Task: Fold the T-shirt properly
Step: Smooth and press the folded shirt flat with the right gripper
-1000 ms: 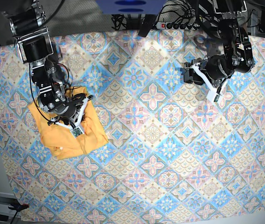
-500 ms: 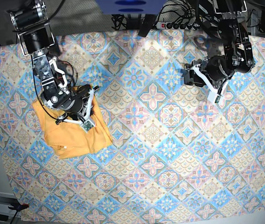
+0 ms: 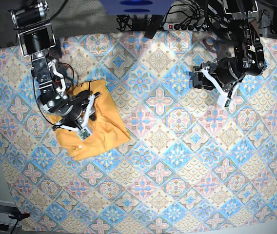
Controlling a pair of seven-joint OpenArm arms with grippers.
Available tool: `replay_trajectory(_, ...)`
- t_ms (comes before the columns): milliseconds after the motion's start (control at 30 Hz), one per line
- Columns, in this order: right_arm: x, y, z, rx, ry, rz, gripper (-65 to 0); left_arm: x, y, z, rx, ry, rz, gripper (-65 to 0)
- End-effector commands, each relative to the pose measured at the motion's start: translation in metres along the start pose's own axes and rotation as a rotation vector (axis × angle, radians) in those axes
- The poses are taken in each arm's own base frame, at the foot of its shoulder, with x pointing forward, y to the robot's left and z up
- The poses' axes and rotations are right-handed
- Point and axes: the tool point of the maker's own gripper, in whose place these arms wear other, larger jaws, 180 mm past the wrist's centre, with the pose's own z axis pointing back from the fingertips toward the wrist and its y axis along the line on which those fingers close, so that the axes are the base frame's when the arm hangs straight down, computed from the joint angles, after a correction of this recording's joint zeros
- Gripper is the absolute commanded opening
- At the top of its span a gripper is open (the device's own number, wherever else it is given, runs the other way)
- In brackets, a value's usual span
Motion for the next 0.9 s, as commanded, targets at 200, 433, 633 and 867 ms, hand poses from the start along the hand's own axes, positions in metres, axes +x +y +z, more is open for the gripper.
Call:
replay_trajectory(200,0.017,-0.027,0.011,-0.059,-0.06,-0.03,-45.4,0.011,-0.002,0.003,-0.007,-0.036,-0.015,-39.8)
replay_trajectory(433,0.003,0.0,-0.021,0.024,0.018,-0.04,-56.4,0.01,-0.003,0.003,-0.01,-0.035,-0.013,-39.8)
replay_trajectory(633,0.001,0.034,-0.045,0.115,0.048,0.062,-61.3,0.009,-0.003,0.002,-0.011,-0.034,-0.011,-39.8)
replay_trajectory(867,0.028,0.023,-0.043,0.097,-0.05,0.09,-61.3,0.009,-0.004,0.002,-0.012,-0.032,-0.011,-39.8)
